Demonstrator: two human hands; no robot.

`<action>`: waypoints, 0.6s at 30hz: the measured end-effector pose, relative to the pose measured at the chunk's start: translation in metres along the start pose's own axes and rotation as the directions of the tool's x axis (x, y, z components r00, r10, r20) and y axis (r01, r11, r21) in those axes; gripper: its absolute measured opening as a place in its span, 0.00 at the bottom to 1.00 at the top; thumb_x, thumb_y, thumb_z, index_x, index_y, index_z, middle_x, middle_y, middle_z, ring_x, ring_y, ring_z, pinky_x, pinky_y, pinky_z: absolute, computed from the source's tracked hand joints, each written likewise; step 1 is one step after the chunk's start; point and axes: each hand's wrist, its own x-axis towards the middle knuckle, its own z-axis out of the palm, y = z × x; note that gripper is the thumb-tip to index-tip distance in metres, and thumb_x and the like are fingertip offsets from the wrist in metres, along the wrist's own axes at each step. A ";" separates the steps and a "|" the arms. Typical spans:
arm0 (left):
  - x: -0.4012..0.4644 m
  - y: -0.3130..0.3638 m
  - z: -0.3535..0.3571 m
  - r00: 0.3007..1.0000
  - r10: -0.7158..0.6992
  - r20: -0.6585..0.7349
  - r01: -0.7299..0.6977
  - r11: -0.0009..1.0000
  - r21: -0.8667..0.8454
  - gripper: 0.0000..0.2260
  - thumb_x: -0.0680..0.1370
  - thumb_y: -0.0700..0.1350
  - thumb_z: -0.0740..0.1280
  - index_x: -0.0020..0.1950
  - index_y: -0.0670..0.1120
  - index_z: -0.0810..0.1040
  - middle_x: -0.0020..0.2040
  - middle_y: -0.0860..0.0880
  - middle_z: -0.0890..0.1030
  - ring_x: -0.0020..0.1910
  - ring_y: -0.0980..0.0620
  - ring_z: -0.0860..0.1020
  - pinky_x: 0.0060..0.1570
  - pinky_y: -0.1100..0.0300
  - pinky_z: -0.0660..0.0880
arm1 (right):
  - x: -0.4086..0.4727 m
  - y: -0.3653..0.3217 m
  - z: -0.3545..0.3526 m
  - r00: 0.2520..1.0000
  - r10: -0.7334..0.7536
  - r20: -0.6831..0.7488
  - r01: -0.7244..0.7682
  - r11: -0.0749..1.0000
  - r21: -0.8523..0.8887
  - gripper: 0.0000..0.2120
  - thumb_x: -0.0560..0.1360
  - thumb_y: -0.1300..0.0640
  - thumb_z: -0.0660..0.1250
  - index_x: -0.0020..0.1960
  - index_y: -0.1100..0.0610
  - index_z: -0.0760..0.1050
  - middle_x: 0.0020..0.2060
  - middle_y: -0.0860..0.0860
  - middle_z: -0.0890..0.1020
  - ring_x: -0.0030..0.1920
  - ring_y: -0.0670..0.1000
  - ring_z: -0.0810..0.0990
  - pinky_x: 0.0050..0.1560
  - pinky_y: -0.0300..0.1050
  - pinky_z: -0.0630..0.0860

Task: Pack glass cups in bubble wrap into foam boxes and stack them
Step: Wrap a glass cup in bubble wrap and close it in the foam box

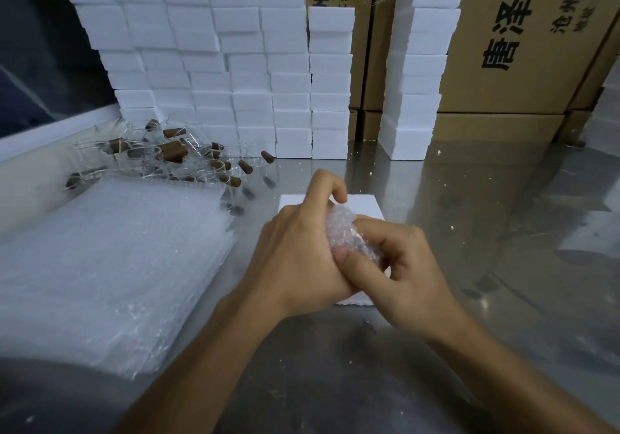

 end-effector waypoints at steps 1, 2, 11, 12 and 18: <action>0.001 -0.001 0.000 1.000 -0.029 -0.013 0.028 0.999 -0.034 0.26 0.62 0.53 0.74 0.52 0.56 0.62 0.34 0.51 0.79 0.33 0.46 0.78 0.31 0.47 0.75 | -0.001 0.000 0.005 0.995 -0.005 -0.100 0.005 1.000 0.008 0.10 0.72 0.56 0.69 0.36 0.61 0.75 0.29 0.49 0.73 0.30 0.43 0.71 0.32 0.39 0.66; 0.002 -0.002 -0.001 0.998 -0.064 -0.028 0.062 0.995 -0.080 0.27 0.62 0.53 0.76 0.52 0.57 0.62 0.35 0.51 0.80 0.34 0.45 0.79 0.32 0.45 0.76 | 0.000 -0.001 0.009 0.981 -0.012 -0.196 0.017 1.000 0.024 0.08 0.71 0.55 0.71 0.41 0.58 0.77 0.33 0.47 0.77 0.34 0.43 0.76 0.35 0.39 0.70; 0.006 -0.013 -0.011 0.972 -0.229 0.058 0.231 0.864 -0.448 0.29 0.55 0.56 0.81 0.49 0.54 0.70 0.39 0.46 0.83 0.35 0.49 0.81 0.32 0.45 0.79 | 0.002 -0.002 -0.007 0.985 -0.123 0.121 0.126 0.992 -0.015 0.17 0.75 0.46 0.68 0.54 0.58 0.79 0.43 0.45 0.78 0.42 0.48 0.76 0.44 0.38 0.69; 0.006 -0.014 -0.013 0.971 -0.226 0.075 0.234 0.857 -0.459 0.29 0.55 0.55 0.81 0.49 0.52 0.71 0.38 0.46 0.83 0.34 0.50 0.81 0.32 0.49 0.77 | 0.004 -0.004 -0.009 0.975 -0.133 0.176 0.137 0.991 -0.006 0.14 0.73 0.45 0.71 0.52 0.53 0.78 0.41 0.44 0.77 0.42 0.49 0.76 0.44 0.40 0.69; 0.007 -0.014 -0.019 0.947 -0.187 0.263 0.307 0.769 -0.560 0.27 0.59 0.48 0.80 0.49 0.39 0.72 0.33 0.50 0.82 0.32 0.54 0.79 0.32 0.62 0.75 | 0.003 -0.007 -0.007 0.977 -0.045 0.208 0.075 0.987 -0.139 0.21 0.64 0.48 0.81 0.47 0.42 0.71 0.39 0.38 0.77 0.39 0.45 0.78 0.39 0.37 0.72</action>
